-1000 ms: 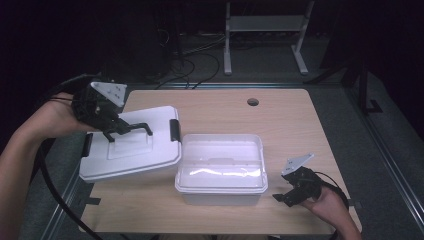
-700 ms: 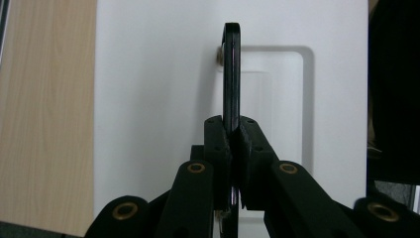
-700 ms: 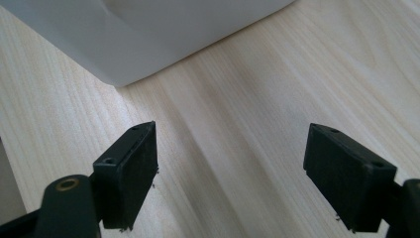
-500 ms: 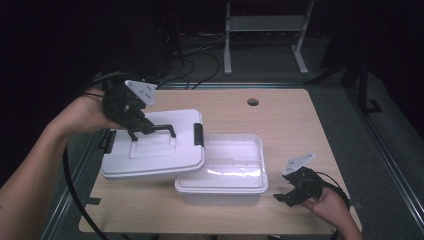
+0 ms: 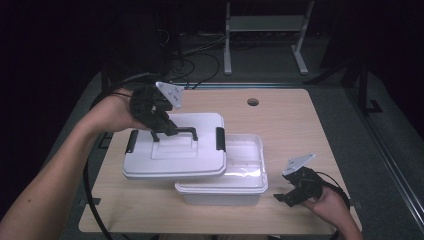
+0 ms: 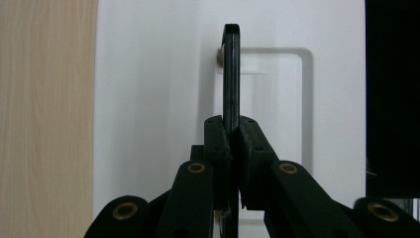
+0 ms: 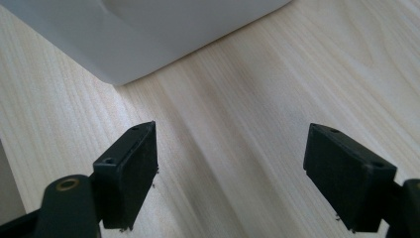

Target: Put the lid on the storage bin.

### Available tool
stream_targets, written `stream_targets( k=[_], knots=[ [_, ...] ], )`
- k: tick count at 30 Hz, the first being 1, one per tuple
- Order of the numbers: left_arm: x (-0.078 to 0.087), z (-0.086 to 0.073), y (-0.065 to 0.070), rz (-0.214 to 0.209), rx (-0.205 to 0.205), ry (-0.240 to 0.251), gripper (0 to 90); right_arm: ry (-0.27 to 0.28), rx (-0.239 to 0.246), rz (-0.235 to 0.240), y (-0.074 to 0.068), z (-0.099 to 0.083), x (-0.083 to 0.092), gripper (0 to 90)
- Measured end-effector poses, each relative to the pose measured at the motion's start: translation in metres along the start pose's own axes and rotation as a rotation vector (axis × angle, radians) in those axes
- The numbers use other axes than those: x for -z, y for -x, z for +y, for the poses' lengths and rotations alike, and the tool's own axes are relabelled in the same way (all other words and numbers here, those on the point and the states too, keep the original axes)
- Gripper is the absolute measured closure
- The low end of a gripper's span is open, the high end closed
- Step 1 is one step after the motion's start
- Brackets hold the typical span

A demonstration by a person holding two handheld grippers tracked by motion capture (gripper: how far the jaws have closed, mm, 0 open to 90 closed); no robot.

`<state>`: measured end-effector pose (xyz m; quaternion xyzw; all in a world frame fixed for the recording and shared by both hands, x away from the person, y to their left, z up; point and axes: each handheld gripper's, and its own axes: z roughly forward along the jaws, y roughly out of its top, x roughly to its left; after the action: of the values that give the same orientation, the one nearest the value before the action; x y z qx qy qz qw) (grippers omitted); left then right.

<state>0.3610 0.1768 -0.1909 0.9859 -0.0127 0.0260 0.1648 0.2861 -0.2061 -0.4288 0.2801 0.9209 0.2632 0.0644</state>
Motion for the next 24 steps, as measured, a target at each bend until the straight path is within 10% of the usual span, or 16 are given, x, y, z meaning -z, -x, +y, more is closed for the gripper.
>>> stream_targets(
  k=[24],
  knots=[
    [-0.047, 0.067, 0.0, -0.051, -0.061, 0.033, 84.4, 0.013, 0.0, -0.002, 0.0, -0.001, 0.004, 20.6]
  ],
)
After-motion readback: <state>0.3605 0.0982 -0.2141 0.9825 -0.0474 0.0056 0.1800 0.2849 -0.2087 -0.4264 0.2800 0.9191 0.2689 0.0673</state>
